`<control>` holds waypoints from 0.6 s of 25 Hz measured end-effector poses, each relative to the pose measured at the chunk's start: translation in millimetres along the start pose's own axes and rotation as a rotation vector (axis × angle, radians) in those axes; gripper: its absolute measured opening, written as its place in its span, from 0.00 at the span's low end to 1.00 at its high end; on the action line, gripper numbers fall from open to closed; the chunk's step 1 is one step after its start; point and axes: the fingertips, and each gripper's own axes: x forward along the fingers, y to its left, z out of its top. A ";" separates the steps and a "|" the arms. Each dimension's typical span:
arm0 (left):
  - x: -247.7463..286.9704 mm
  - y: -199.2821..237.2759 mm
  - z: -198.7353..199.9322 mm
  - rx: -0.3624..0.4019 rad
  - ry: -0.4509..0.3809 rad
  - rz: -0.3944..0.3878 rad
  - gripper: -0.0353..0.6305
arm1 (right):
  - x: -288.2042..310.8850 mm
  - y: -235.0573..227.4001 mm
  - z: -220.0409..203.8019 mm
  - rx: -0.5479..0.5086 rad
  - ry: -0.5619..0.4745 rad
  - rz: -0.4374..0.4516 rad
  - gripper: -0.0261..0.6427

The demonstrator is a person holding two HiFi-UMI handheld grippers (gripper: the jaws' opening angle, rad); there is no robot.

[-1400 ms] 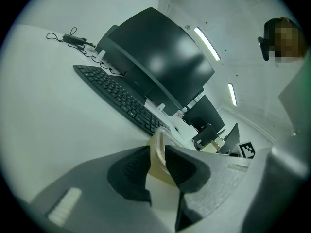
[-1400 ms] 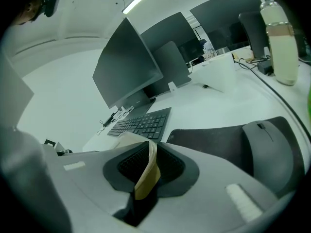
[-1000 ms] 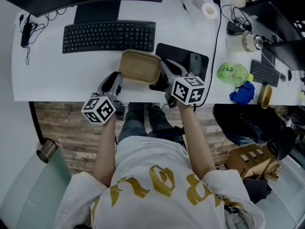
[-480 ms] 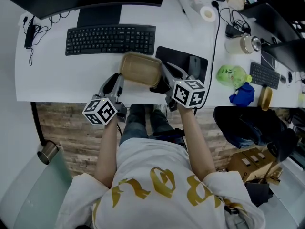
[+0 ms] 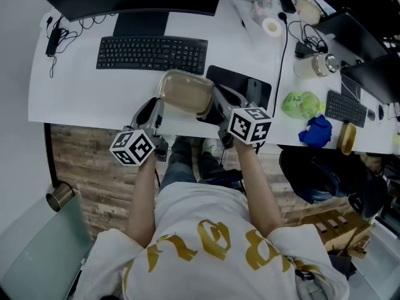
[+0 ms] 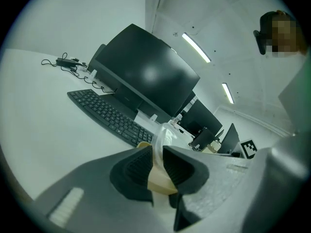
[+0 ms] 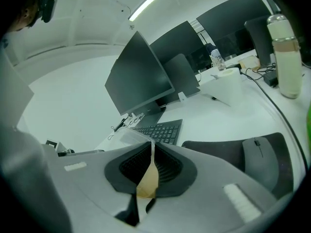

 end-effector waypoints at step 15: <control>-44.7 -45.2 9.8 0.010 -0.128 0.007 0.15 | -50.4 31.8 13.7 -0.026 -0.060 0.084 0.11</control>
